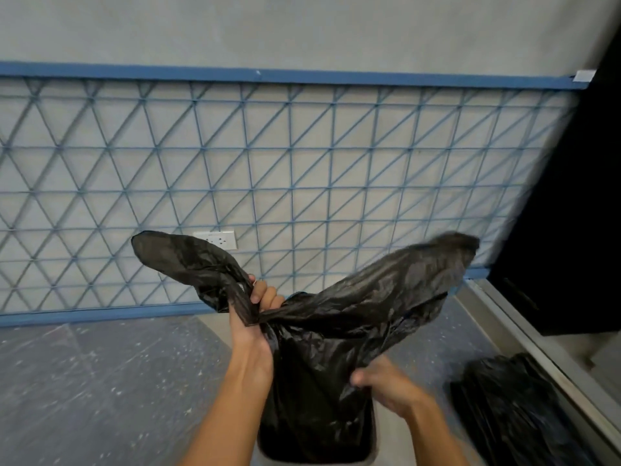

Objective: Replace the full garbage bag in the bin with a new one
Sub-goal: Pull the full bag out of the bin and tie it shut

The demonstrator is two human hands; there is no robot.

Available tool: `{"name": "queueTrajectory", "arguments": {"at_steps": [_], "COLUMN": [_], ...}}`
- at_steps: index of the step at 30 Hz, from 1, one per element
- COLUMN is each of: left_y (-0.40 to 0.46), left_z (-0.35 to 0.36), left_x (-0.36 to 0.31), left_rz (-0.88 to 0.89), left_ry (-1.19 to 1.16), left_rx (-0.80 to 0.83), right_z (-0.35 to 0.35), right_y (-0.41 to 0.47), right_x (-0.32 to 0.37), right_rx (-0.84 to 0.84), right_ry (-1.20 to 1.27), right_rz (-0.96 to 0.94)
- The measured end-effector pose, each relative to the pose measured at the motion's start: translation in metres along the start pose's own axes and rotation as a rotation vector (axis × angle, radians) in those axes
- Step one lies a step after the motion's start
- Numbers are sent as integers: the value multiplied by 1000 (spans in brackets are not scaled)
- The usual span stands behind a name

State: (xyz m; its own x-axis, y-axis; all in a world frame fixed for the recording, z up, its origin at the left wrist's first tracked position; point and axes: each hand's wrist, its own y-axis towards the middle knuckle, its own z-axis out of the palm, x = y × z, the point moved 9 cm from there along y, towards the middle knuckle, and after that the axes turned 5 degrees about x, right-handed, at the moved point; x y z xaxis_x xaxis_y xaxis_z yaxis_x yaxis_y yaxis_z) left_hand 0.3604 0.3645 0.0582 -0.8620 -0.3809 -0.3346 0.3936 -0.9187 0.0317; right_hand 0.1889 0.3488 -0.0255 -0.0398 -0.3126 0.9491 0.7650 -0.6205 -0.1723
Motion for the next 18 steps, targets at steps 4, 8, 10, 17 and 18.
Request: {"name": "queueTrajectory", "arguments": {"at_steps": [4,8,10,17,18], "left_y": [-11,-27,-39,-36,-35], "left_z": [4,-21,-67,-105,-102], "left_x": [6,-5,18,49,46], "left_rz": [-23,-104,-363,-317,-285], "left_ry": [245,979,1277,1298,1285], "left_rx": [-73,317,355,162,135], "right_z": [-8,-21,-16,10,11], "right_y": [12,10,10,10,7], "right_x": [6,21,21,2,4], "right_rx": [-380,-546,-536,-285,-215], "right_ry": [-156,-49,3,185,235], "right_rz": [-95,-218,-226,-110,-118]}}
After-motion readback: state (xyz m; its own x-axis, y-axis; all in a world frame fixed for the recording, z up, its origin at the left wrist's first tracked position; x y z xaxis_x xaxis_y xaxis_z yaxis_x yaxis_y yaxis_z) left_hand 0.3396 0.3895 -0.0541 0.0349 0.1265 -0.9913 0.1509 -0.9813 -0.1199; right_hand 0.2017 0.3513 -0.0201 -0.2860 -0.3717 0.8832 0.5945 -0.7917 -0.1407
